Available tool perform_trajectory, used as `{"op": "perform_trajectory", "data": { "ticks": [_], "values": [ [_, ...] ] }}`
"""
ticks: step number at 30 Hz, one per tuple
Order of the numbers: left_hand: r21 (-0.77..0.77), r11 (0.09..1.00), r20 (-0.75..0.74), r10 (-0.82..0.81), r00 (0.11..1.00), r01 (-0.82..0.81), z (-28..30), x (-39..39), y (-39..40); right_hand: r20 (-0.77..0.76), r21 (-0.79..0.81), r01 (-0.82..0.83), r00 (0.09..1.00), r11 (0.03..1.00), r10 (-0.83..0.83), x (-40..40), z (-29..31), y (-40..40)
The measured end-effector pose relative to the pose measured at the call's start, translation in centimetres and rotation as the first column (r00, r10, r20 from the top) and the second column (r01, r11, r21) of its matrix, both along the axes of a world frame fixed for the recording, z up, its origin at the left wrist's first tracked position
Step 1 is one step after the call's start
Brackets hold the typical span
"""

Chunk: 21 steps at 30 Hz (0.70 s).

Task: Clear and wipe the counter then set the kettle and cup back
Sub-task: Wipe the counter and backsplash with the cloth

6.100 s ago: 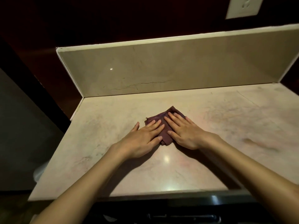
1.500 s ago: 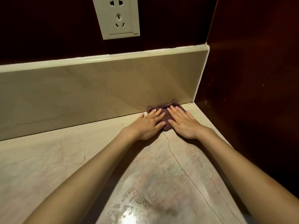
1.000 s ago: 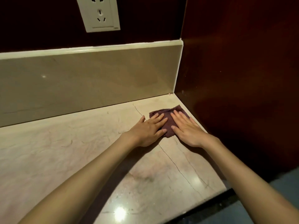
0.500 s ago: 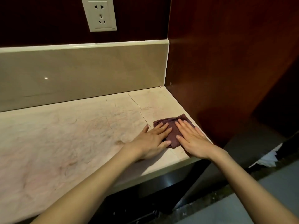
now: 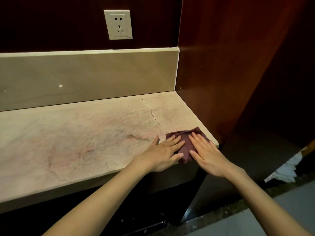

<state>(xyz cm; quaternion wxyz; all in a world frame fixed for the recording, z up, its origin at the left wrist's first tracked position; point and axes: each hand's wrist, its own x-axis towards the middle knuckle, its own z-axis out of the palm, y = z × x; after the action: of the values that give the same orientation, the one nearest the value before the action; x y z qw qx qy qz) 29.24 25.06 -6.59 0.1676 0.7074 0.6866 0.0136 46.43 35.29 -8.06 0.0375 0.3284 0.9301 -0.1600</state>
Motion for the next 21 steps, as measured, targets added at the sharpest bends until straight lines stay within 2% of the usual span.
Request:
{"op": "perform_trajectory", "data": {
  "ticks": [4,6,10,12,16,18,21],
  "values": [
    [0.044,0.999,0.013,0.002,1.000,-0.003,0.1,-0.3,-0.4,-0.073,-0.082,-0.025,0.997,0.996,0.019,0.1,0.4,0.0],
    [0.116,0.993,0.071,0.014,0.997,-0.022,0.3,-0.6,-0.3,-0.138,-0.145,-0.034,0.990,0.989,0.013,0.5,1.4,0.5],
    [0.397,0.895,0.287,0.089,0.954,-0.203,1.1,-1.1,0.5,-0.356,-0.035,0.083,0.930,0.996,-0.090,0.7,3.7,1.8],
    [0.411,0.867,0.277,0.174,0.945,-0.280,1.1,-1.5,1.6,-0.414,-0.009,0.156,0.899,0.988,-0.145,0.0,4.5,2.4],
    [0.327,0.892,0.196,0.258,0.946,-0.311,0.5,-2.3,3.9,-0.200,-0.097,0.215,0.952,0.972,-0.231,-2.0,4.8,3.6],
    [0.283,0.900,0.250,0.264,0.932,-0.331,0.4,-2.6,4.6,-0.105,-0.111,0.237,0.963,0.965,-0.248,-2.8,4.7,4.2],
    [0.188,0.912,0.358,0.283,0.890,-0.365,0.5,-3.1,5.0,-0.077,-0.109,0.240,0.965,0.965,-0.249,-3.3,4.6,5.2]
  ]
}}
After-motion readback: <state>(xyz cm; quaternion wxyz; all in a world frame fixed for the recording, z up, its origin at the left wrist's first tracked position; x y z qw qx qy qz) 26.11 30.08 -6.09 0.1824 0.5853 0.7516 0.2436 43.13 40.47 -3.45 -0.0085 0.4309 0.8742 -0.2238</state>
